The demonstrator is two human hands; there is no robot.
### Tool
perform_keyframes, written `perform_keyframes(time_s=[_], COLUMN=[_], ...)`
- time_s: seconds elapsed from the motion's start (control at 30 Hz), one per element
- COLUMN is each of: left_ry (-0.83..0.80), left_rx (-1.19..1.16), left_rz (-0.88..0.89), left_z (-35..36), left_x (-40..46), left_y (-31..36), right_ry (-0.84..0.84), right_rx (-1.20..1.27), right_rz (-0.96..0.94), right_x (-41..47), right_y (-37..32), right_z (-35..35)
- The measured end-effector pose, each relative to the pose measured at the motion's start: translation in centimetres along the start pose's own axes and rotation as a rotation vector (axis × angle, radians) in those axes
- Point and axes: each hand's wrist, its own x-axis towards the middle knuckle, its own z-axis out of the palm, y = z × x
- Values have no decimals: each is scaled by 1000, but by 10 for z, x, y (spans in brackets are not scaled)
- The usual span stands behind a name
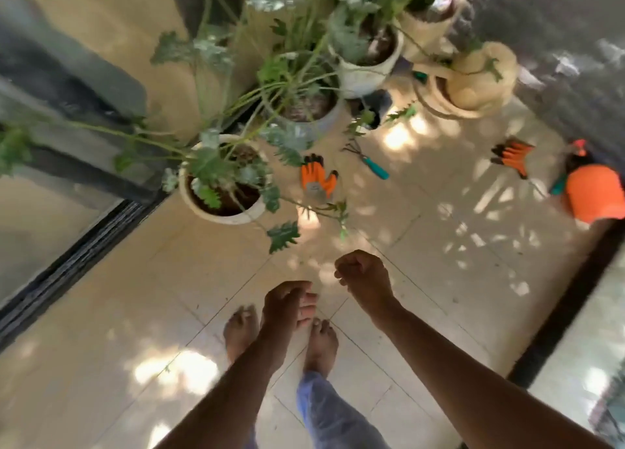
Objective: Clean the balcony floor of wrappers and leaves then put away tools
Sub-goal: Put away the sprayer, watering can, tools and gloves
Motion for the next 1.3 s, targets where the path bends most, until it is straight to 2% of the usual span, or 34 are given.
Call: perform_keyframes(time_s=[0.27,0.47,0.63,0.77,0.87,0.97,1.1,1.17,1.3], left_ry=[-115,-154,-173,-189,-198,-203,-173,-163,-201], left_rx=[168,356,504,586,614,631,633,640,642], left_rz=[-113,-171,-153,-158,-185,-168,-170,-187,-177], left_z=[118,171,211,256,295,337,400,437,514], left_x=[59,99,129,155,170,182,187,185,184], left_y=[43,85,128,146,156,166,174,177,180], right_ry=[184,255,305,324,402,324,267,261,264], right_rx=[67,170,235,236,296,215,258,293,285], right_rz=[173,251,263,282,279,336,387,359,334], right_x=[44,78,120,168,188,210,247,239,256], right_y=[41,30,6,23,19,33,89,57,60], right_z=[-86,-132,-172,-199,-233,-270,-321,-372,-447])
